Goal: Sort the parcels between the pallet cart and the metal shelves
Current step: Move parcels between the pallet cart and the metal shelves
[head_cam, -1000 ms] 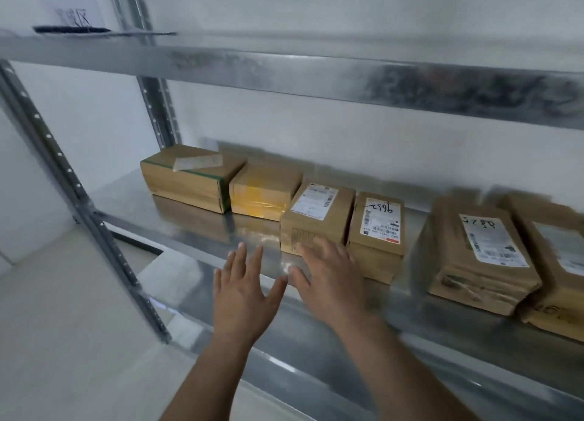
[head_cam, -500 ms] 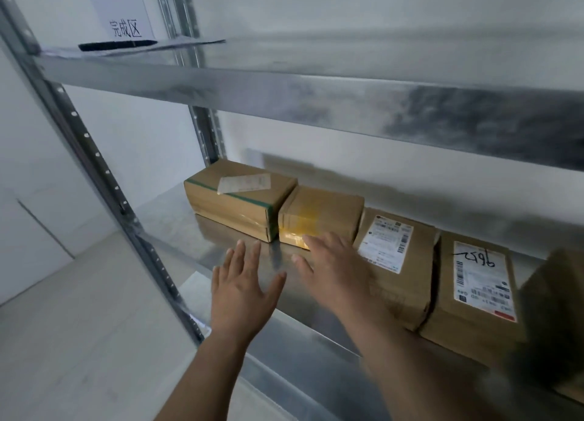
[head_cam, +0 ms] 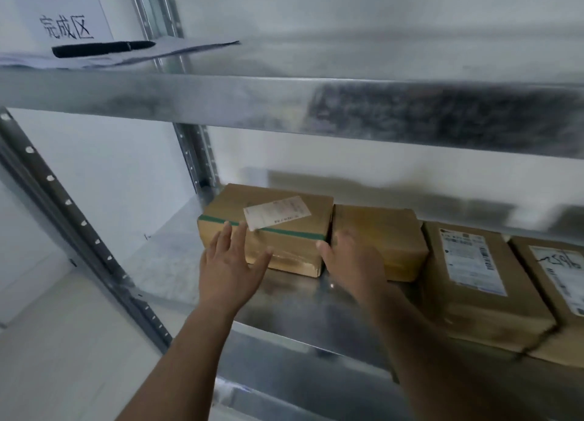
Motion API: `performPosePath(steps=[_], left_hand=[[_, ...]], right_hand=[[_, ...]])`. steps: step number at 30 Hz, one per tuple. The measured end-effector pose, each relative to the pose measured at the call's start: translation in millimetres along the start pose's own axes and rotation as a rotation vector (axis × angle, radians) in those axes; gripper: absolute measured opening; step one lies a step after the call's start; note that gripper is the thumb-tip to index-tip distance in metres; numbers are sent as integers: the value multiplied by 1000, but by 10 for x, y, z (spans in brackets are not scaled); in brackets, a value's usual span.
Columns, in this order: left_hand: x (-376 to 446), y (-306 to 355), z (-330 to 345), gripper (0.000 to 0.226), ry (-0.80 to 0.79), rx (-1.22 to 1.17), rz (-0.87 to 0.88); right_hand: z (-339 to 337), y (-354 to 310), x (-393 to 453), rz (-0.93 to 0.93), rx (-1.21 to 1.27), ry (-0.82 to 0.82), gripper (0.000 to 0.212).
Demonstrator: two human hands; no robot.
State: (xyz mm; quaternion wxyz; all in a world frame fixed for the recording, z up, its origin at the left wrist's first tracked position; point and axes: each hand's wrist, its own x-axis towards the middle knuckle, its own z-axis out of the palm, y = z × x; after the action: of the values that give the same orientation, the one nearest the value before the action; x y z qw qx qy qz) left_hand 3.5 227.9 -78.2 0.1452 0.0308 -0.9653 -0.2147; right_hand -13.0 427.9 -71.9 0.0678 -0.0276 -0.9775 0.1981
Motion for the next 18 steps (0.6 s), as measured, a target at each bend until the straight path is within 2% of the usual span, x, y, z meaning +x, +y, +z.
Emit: performPosePath(steps=[7,10,13,16,18], left_hand=[[788,-514,-60,73,-79,50,31],[1056,-614,-17,70,-132,35,-6],[1229,-688,47,59,-225,-42,-85],[1298,-748,66,50,-265,-180,-164],[1300,-787,43,51,-284,-255,-206]], right_hand=[[219,-259,299,191,163,22,34],[223,-331,411,273,98,70,36],[272,-335,462,330,54,47,34],[321,-331,460,355,224,-3,37],[310,-327,427,365,358,-43,50]])
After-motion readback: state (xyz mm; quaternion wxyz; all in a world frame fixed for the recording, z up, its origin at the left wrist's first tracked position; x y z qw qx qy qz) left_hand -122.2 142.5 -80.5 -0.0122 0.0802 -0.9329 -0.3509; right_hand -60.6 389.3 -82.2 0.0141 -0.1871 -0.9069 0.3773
